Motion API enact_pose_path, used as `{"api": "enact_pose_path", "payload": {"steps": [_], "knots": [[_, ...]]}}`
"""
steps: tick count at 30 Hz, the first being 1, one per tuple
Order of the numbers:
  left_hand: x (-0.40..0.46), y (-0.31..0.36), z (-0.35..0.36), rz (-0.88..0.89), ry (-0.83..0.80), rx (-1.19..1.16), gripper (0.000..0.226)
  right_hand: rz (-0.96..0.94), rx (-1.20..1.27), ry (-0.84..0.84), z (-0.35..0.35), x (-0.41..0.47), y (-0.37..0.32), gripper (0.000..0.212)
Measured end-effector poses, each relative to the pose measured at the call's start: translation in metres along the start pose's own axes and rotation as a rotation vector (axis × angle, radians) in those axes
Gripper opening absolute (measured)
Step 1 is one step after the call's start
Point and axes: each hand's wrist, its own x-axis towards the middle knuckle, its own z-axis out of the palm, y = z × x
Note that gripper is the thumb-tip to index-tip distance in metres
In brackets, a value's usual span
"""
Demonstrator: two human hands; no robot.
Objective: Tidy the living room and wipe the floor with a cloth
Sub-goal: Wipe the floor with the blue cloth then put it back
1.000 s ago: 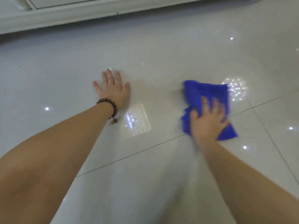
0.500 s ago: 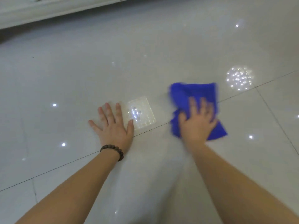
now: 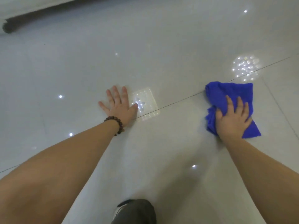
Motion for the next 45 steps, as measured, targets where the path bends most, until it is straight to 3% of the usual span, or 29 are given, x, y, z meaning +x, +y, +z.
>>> {"api": "enact_pose_path", "payload": {"steps": [5, 8, 14, 20, 23, 25, 29, 32, 34, 36, 38, 39, 40, 43, 45], "knots": [[-0.03, -0.017, -0.026, 0.083, 0.051, -0.208, 0.069, -0.045, -0.075, -0.12, -0.015, -0.011, 0.002, 0.061], [-0.089, -0.048, -0.033, 0.101, 0.079, -0.182, 0.066, -0.02, -0.111, -0.262, -0.03, -0.039, -0.001, 0.064], [-0.165, -0.133, -0.032, -0.108, 0.027, -0.001, 0.07, -0.028, -0.153, -0.379, -0.035, -0.096, -0.003, 0.068], [-0.104, -0.158, -0.01, 0.018, 0.221, 0.184, 0.072, -0.006, -0.14, -0.24, -0.024, -0.074, 0.003, 0.067], [-0.08, -0.183, 0.004, -0.025, 0.181, 0.144, 0.074, 0.008, -0.076, -0.07, 0.01, -0.121, -0.041, 0.065], [-0.073, -0.191, 0.016, -0.039, 0.148, 0.156, 0.076, -0.22, -0.092, 0.0, 0.044, -0.196, -0.096, 0.068], [-0.071, -0.199, 0.025, 0.043, 0.238, 0.176, 0.079, -0.983, -0.155, -0.163, 0.089, -0.338, -0.161, 0.069], [-0.066, -0.205, 0.025, 0.082, 0.291, 0.185, 0.079, -1.142, -0.136, -0.105, 0.079, -0.267, -0.146, 0.068], [-0.067, -0.206, 0.026, 0.087, 0.273, 0.188, 0.077, -0.913, -0.138, 0.01, 0.068, -0.192, -0.119, 0.067], [-0.068, -0.207, 0.028, 0.095, 0.282, 0.183, 0.078, -0.421, -0.07, 0.04, 0.047, -0.132, -0.101, 0.068], [-0.068, -0.207, 0.028, 0.101, 0.292, 0.172, 0.078, 0.069, 0.077, 0.097, 0.043, -0.135, -0.119, 0.067], [-0.068, -0.208, 0.027, 0.1, 0.289, 0.169, 0.078, 0.145, 0.1, 0.103, 0.05, -0.157, -0.146, 0.065], [-0.067, -0.207, 0.026, 0.101, 0.277, 0.168, 0.078, 0.059, 0.086, 0.128, 0.063, -0.186, -0.175, 0.064], [-0.067, -0.209, 0.028, 0.092, 0.231, 0.189, 0.085, -0.641, -0.002, 0.036, 0.101, -0.28, -0.243, 0.064], [-0.066, -0.211, 0.03, 0.086, 0.256, 0.183, 0.085, -0.891, -0.04, -0.05, 0.095, -0.261, -0.234, 0.064]]}}
